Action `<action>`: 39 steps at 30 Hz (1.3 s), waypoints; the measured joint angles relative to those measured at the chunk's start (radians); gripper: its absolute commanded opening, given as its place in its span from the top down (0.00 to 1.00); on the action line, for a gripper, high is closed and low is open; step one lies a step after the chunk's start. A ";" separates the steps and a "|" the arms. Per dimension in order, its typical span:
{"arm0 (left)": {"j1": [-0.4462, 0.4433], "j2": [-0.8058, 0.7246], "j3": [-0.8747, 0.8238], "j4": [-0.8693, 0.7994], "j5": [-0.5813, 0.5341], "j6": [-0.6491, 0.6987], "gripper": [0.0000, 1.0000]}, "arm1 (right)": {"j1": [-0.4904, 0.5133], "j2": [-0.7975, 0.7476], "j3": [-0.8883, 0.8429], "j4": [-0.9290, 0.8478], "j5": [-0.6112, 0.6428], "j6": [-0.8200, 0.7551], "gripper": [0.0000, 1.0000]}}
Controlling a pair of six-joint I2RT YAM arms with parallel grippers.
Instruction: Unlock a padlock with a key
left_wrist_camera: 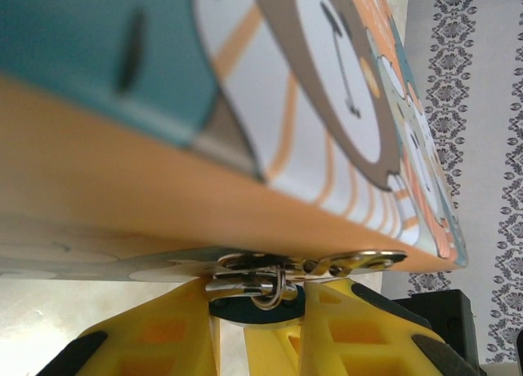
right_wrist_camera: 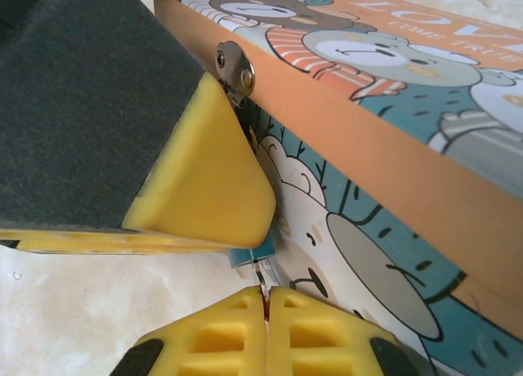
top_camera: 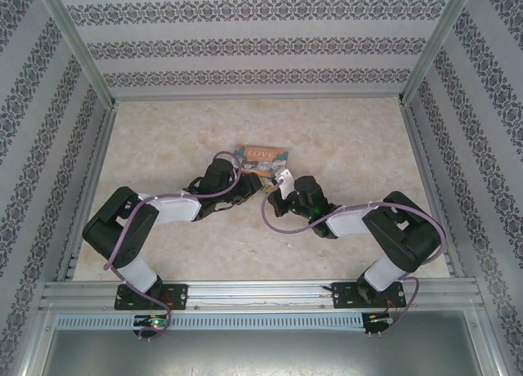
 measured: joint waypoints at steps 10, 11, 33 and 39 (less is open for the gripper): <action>0.000 0.070 -0.020 0.042 -0.017 -0.009 0.74 | 0.000 0.116 -0.010 0.089 -0.018 0.087 1.00; 0.000 0.076 -0.022 0.049 -0.018 -0.009 0.74 | 0.000 0.122 -0.012 0.095 -0.017 0.093 1.00; 0.011 -0.045 -0.177 0.174 -0.042 0.015 0.54 | -0.071 0.195 -0.054 0.189 -0.118 0.232 1.00; 0.013 -0.228 -0.253 0.175 -0.101 0.105 0.50 | -0.100 0.177 -0.054 0.160 -0.188 0.315 1.00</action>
